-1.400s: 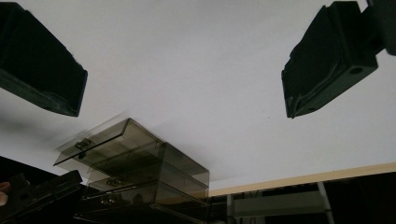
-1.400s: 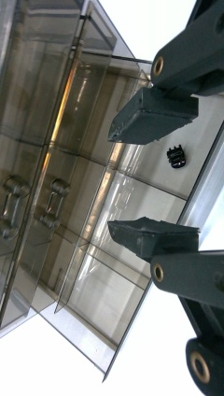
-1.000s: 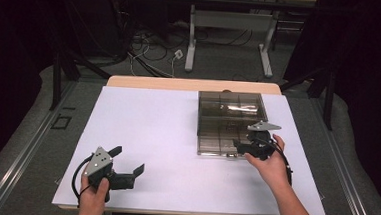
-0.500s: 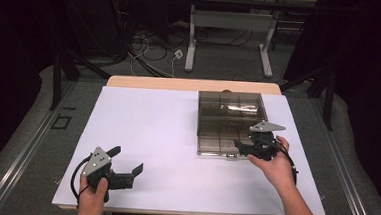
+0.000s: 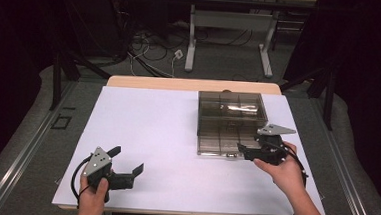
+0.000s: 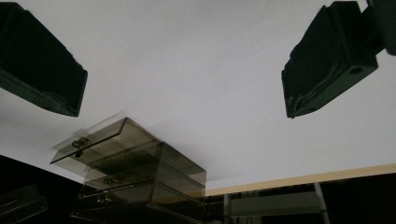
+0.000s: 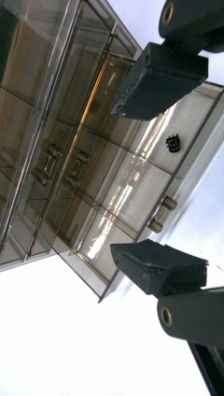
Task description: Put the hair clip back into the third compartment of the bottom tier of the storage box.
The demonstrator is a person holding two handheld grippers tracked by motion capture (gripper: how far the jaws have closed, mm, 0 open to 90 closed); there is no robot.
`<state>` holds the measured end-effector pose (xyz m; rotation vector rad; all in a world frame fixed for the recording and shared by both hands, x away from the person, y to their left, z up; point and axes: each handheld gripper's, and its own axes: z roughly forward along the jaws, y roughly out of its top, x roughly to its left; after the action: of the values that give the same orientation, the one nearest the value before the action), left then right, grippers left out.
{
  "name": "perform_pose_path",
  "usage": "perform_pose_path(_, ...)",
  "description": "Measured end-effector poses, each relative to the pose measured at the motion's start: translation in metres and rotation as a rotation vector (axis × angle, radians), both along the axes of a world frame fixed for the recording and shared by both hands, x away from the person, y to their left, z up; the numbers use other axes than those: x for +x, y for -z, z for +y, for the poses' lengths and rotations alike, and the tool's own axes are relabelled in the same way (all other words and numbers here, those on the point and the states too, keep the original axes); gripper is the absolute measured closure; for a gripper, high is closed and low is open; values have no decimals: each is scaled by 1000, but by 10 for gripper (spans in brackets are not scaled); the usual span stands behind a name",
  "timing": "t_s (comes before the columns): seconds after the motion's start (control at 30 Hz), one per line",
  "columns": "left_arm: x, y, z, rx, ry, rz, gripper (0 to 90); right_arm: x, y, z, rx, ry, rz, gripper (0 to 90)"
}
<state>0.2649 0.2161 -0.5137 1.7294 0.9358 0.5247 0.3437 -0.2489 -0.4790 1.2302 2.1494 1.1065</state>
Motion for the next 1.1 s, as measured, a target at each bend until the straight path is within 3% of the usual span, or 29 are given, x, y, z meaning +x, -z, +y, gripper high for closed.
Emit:
perform_pose_path(0.33,0,0,0,8,2,1,4,-12,4,-9,8,13,22,280)
perform_pose_path(0.53,0,0,-1,8,1,0,4,-17,13,-13,-23,30,-23,244)
perform_pose_path(0.7,0,0,-1,10,4,0,4,-21,21,-15,-41,67,-32,183)
perform_pose_path(0.87,0,0,-1,9,4,0,4,-24,28,-20,14,79,-15,151)
perform_pose_path(1.1,0,0,-1,14,9,1,4,-25,39,-22,46,64,4,146)
